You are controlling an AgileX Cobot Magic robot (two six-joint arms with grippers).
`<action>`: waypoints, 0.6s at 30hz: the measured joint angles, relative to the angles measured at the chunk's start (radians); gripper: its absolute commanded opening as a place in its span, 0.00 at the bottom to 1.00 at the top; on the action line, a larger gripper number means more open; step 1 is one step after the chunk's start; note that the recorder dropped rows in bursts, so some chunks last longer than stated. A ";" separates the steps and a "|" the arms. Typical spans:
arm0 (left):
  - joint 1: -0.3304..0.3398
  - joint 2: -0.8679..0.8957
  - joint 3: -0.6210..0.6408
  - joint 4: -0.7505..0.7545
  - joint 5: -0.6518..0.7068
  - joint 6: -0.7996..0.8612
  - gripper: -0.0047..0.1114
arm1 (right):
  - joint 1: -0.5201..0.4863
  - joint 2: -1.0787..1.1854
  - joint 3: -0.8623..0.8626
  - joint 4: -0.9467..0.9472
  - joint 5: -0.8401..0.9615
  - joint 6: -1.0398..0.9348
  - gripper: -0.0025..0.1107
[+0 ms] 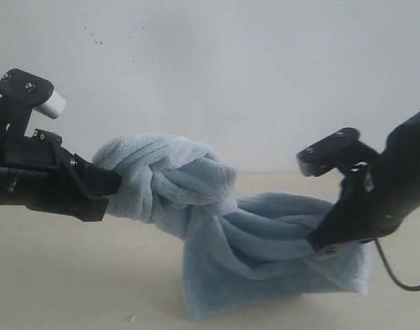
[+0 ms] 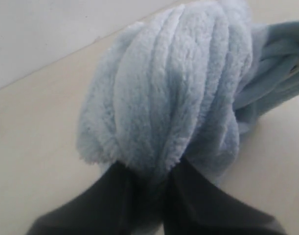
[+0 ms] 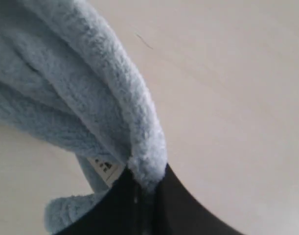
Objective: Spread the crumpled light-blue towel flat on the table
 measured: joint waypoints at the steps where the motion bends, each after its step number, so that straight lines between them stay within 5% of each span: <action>1: 0.000 0.000 0.000 0.018 0.000 0.000 0.29 | -0.026 -0.016 0.000 -0.013 0.045 0.026 0.02; 7: 0.000 0.000 0.004 0.074 -0.002 0.000 0.67 | -0.064 -0.068 0.000 -0.034 0.208 0.060 0.02; 18: 0.000 0.000 0.050 0.114 -0.141 -0.010 0.62 | -0.064 -0.076 0.000 -0.018 0.322 0.060 0.02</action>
